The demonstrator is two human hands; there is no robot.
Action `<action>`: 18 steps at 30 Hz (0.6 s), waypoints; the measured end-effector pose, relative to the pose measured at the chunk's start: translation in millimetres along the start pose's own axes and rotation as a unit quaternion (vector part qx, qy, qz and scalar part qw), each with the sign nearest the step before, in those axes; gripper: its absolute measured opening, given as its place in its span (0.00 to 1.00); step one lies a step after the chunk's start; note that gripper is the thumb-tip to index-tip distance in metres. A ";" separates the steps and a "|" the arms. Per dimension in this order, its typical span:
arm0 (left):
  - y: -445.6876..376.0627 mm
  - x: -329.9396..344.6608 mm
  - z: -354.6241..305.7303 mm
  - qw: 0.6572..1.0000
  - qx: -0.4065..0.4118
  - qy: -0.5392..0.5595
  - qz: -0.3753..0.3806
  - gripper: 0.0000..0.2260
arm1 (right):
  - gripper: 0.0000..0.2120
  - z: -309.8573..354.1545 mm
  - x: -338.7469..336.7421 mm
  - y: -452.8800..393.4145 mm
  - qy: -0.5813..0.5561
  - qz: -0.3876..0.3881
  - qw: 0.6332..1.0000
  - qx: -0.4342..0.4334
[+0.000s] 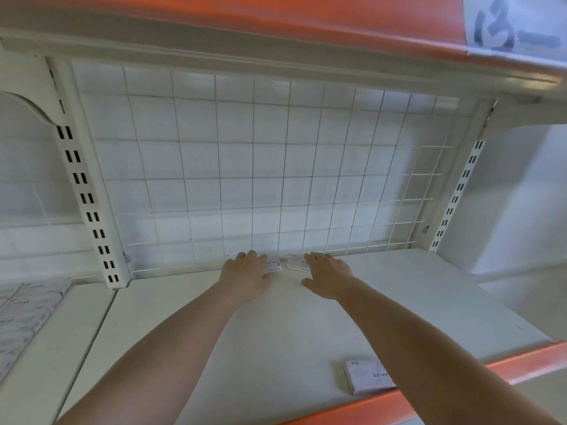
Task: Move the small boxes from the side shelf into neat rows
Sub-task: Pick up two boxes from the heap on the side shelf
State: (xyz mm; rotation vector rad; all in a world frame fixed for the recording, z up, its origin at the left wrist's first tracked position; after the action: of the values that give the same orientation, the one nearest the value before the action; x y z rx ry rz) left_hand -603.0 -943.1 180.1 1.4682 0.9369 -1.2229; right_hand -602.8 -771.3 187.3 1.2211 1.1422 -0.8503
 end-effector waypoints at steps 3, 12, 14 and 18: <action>-9.0 2.8 -0.2 1.000 0.003 -0.002 -0.005 0.18 | 0.27 -2.7 2.1 -9.5 -0.001 0.010 1.000 -0.008; -18.8 5.7 -2.0 0.999 0.000 -0.012 -0.032 0.16 | 0.20 -2.0 4.1 -23.4 -0.034 0.021 0.999 -0.018; -19.0 4.5 -2.2 1.000 -0.003 -0.011 -0.029 0.16 | 0.18 -2.6 3.4 -25.0 -0.036 0.014 0.999 -0.015; -19.4 3.0 -3.8 1.000 -0.008 -0.010 -0.023 0.15 | 0.18 0.0 4.8 -25.2 -0.027 0.001 1.000 -0.013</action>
State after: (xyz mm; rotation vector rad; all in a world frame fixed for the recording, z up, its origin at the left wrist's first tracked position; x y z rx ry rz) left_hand -620.0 -935.0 173.4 1.4254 0.9690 -1.2578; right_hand -625.5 -775.5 176.0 1.1721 1.1042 -0.8594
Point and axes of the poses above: each hand's wrist, its own y-axis away from the middle knuckle, its own x-axis out of the palm, z = x × y, the point moved 4 cm from there along -y, towards the middle knuckle, and after that the axes turned 14 degrees about z, right-handed, at the moved point
